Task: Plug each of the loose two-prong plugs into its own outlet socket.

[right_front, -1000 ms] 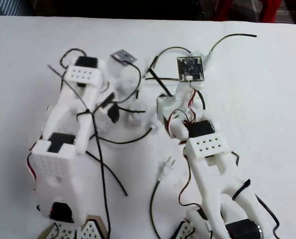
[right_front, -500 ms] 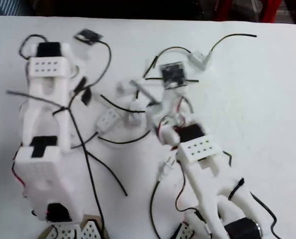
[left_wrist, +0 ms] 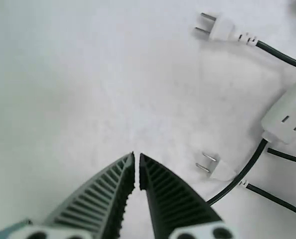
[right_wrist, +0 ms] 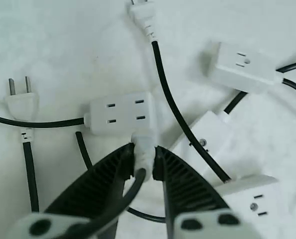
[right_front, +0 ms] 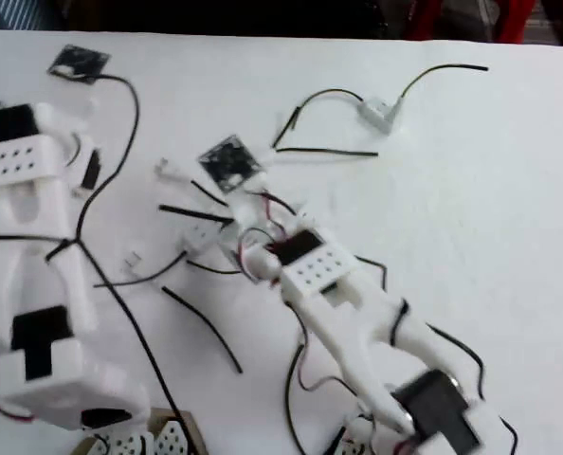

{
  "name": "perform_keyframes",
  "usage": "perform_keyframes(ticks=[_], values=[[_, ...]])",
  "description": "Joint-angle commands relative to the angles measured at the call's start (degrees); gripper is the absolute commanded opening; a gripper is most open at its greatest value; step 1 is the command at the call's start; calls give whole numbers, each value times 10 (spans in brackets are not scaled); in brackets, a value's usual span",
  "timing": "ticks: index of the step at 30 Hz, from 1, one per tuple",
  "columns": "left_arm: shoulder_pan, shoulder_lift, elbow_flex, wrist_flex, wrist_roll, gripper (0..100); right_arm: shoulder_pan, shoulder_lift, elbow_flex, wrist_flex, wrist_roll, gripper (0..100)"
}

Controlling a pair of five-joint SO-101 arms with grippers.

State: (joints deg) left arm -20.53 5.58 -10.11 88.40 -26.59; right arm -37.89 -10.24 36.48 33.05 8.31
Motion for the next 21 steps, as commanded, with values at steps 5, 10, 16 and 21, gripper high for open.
perform_keyframes(ticks=[5,10,16,21], values=[[-54,-126,186,-129,9,35,-15,102,-218,134,14,17],[-53,-163,300,-211,47,34,-15,186,-335,194,24,17],[-53,-175,395,-299,96,35,-15,259,-379,193,83,17],[-53,-175,419,-331,103,37,-12,265,-381,193,83,17]])
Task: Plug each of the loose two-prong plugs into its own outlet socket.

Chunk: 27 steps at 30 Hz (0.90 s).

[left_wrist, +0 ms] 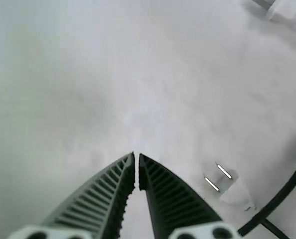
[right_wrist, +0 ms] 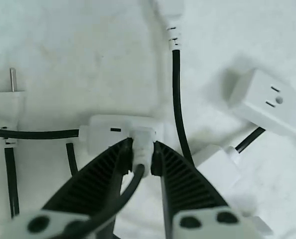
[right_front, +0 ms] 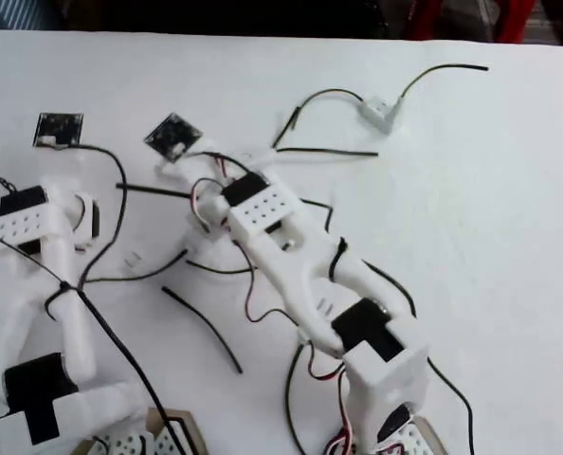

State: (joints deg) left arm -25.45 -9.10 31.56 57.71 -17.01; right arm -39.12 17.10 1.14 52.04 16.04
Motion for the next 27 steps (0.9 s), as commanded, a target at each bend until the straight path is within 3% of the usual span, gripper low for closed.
perform_keyframes(ticks=[1,19,23,27], values=[[-4,-29,3,-25,7,37,1,-7,-27,3,5,17],[-4,-29,3,-21,7,37,16,-5,7,0,3,17],[-4,-27,6,-21,7,37,13,-6,4,0,-51,17],[-4,-28,15,-22,7,37,10,-5,4,0,-52,17]])
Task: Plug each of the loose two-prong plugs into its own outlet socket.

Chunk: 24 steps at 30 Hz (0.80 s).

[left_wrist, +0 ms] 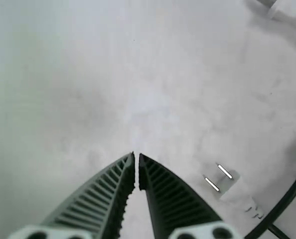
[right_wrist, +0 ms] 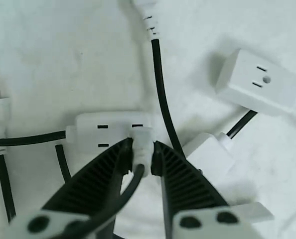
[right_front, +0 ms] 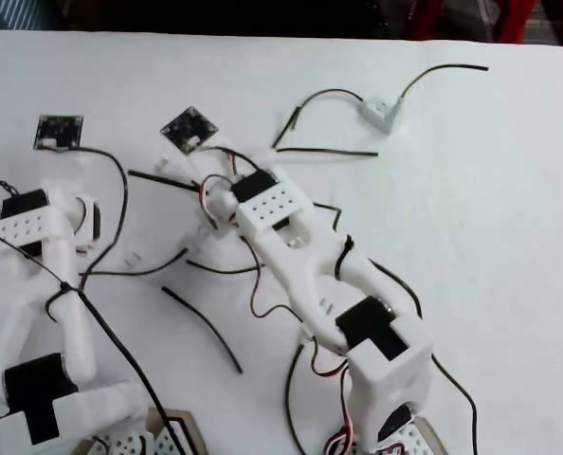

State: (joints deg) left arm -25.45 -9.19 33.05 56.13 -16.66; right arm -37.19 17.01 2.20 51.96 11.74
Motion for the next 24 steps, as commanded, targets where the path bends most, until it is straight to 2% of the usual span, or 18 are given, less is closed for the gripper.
perform_keyframes(ticks=[1,14,24], values=[[-4,-26,0,-6,4,37,-9,-4,-4,-5,-9,17],[-4,-26,0,-5,4,37,-8,-3,14,-31,-7,17],[-3,-25,1,-5,6,37,-11,-4,45,-29,28,17]])
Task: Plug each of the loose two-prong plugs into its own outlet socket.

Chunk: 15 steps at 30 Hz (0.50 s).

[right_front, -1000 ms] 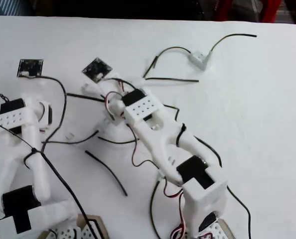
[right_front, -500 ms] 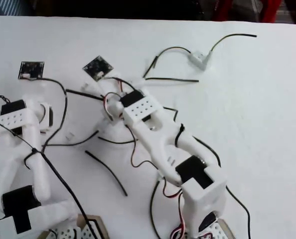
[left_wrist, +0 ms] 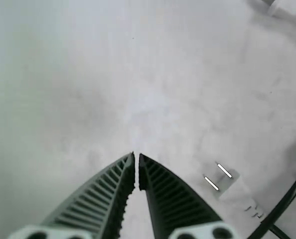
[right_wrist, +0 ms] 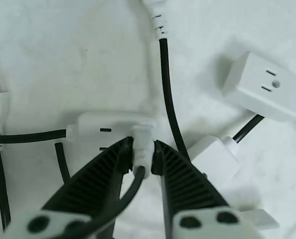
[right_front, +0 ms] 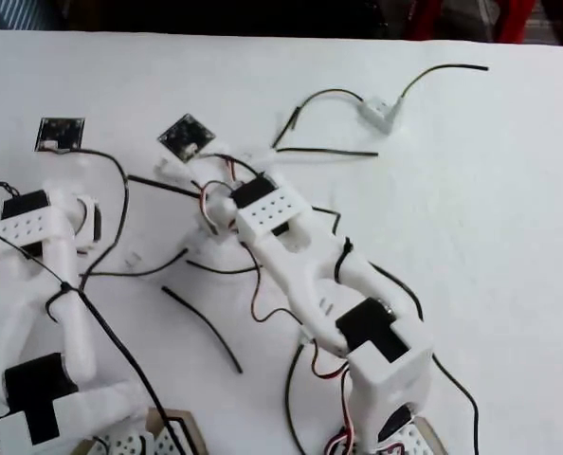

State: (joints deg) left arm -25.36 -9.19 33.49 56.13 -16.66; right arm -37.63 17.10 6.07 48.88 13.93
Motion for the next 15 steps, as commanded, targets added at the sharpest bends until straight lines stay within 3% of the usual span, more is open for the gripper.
perform_keyframes(ticks=[1,15], values=[[-4,-25,-3,-5,14,37,-7,-5,6,2,7,17],[-1,-25,9,-10,31,38,-7,64,2,2,39,17]])
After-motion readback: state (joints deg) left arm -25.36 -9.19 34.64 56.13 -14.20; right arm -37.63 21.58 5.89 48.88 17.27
